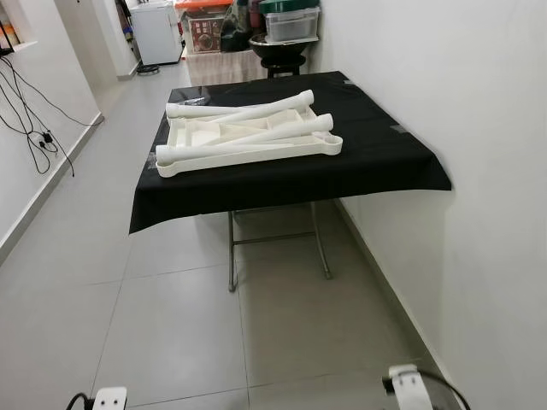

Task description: Building children table

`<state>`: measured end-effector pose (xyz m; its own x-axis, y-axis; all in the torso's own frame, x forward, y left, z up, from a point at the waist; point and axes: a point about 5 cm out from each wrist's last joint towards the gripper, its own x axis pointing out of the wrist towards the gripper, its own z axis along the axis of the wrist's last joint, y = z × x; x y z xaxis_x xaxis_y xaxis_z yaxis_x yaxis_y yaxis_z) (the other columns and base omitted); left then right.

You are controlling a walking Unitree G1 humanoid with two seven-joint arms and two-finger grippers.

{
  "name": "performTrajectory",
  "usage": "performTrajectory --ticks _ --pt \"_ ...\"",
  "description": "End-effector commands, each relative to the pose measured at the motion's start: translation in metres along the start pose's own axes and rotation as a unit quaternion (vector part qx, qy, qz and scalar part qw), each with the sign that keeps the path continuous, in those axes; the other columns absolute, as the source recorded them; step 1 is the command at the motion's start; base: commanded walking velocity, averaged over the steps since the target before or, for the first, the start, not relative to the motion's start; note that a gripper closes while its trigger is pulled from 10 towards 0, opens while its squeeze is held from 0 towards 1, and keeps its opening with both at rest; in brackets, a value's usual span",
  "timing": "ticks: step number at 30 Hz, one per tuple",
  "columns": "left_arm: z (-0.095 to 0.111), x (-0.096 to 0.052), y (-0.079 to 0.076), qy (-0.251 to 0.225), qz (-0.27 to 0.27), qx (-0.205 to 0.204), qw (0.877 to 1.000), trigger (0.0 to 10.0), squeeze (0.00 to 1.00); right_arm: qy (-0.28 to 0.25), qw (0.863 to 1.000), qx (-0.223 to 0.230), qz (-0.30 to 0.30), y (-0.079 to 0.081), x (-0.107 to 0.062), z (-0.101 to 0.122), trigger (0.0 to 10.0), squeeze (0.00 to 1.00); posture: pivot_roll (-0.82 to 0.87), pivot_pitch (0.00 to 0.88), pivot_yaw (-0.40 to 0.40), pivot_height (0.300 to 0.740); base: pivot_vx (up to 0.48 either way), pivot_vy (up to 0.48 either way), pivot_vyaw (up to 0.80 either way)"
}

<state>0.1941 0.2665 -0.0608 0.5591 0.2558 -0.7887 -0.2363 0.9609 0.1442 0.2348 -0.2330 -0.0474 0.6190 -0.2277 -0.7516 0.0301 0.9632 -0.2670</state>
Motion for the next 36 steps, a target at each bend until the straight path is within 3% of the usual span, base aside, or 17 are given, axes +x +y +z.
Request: performTrajectory --ticks 1,2,3,4,7,8,11,12,13,16,17,18,21,24,29,31,36 --pt "0.029 0.001 0.005 -0.057 0.004 -0.014 0.998 10.0 0.00 -0.048 0.999 -0.003 -0.008 0.001 0.001 0.028 10.0 0.00 0.00 0.000 0.009 0.740 0.000 0.000 0.00" --pt "0.052 0.001 0.003 -0.104 -0.001 -0.005 0.995 10.0 0.00 -0.085 0.996 -0.017 -0.014 0.000 0.001 0.051 10.0 0.00 0.00 0.000 0.004 0.740 0.000 0.000 0.00" --pt "0.052 0.001 0.003 -0.104 -0.001 -0.005 0.995 10.0 0.00 -0.085 0.996 -0.017 -0.014 0.000 0.001 0.051 10.0 0.00 0.00 0.000 0.004 0.740 0.000 0.000 0.00" --pt "0.067 0.000 0.001 -0.133 -0.004 0.002 0.991 10.0 0.00 -0.108 0.994 -0.028 -0.019 0.000 0.000 0.066 10.0 0.00 0.00 0.000 0.003 0.740 0.000 0.000 0.00" --pt "0.131 -0.014 -0.018 -0.272 -0.027 0.026 0.962 10.0 0.00 -0.222 0.973 -0.062 -0.009 0.009 -0.013 0.135 10.0 0.00 -0.02 0.000 -0.013 0.740 0.000 0.000 0.00" --pt "0.131 -0.014 -0.018 -0.272 -0.027 0.026 0.962 10.0 0.00 -0.222 0.973 -0.062 -0.009 0.009 -0.013 0.135 10.0 0.00 -0.02 0.000 -0.013 0.740 0.000 0.000 0.00" --pt "0.163 -0.042 -0.054 -0.403 -0.074 0.101 0.906 10.0 0.00 -0.309 0.948 -0.062 0.047 0.030 -0.030 0.172 10.0 0.00 -0.04 0.000 -0.024 0.740 0.000 0.000 0.00" --pt "0.163 -0.042 -0.054 -0.403 -0.074 0.101 0.906 10.0 0.00 -0.309 0.948 -0.062 0.047 0.030 -0.030 0.172 10.0 0.00 -0.04 0.000 -0.024 0.740 0.000 0.000 0.00" --pt "0.165 -0.052 -0.065 -0.431 -0.088 0.113 0.891 10.0 0.00 -0.331 0.939 -0.053 0.073 0.038 -0.035 0.176 10.0 0.00 -0.04 0.000 -0.032 0.740 0.000 0.000 0.00" --pt "0.161 -0.063 -0.079 -0.444 -0.123 0.101 0.882 10.0 0.00 -0.354 0.928 -0.039 0.111 0.050 -0.043 0.176 10.0 0.00 -0.03 0.000 -0.036 0.740 0.000 0.000 0.00" --pt "0.155 -0.073 -0.090 -0.451 -0.152 0.086 0.875 10.0 0.00 -0.365 0.919 -0.005 0.150 0.061 -0.052 0.171 10.0 0.00 -0.03 0.000 -0.042 0.740 0.000 0.000 0.00" --pt "0.155 -0.073 -0.090 -0.451 -0.152 0.086 0.875 10.0 0.00 -0.365 0.919 -0.005 0.150 0.061 -0.052 0.171 10.0 0.00 -0.03 0.000 -0.042 0.740 0.000 0.000 0.00" --pt "0.133 -0.092 -0.114 -0.453 -0.208 0.065 0.865 10.0 0.00 -0.385 0.895 0.064 0.214 0.074 -0.079 0.158 10.0 0.00 -0.02 0.000 -0.044 0.740 0.000 0.000 0.00" --pt "0.128 -0.099 -0.121 -0.451 -0.239 0.060 0.858 10.0 0.00 -0.409 0.883 0.078 0.218 0.070 -0.092 0.157 10.0 0.00 -0.04 0.000 -0.028 0.740 0.000 0.000 0.00" --pt "0.128 -0.106 -0.123 -0.458 -0.257 0.075 0.848 10.0 0.00 -0.429 0.877 0.077 0.203 0.061 -0.099 0.150 10.0 0.00 -0.04 0.000 -0.022 0.740 0.000 0.000 0.00" --pt "0.122 -0.113 -0.120 -0.456 -0.258 0.075 0.848 10.0 0.00 -0.453 0.863 0.071 0.212 0.060 -0.113 0.141 10.0 0.00 -0.05 0.000 -0.010 0.740 0.000 0.000 0.00" --pt "0.123 -0.120 -0.118 -0.450 -0.252 0.067 0.854 10.0 0.00 -0.450 0.860 0.077 0.230 0.061 -0.119 0.139 10.0 0.00 -0.04 0.000 -0.008 0.740 0.000 0.000 0.00"
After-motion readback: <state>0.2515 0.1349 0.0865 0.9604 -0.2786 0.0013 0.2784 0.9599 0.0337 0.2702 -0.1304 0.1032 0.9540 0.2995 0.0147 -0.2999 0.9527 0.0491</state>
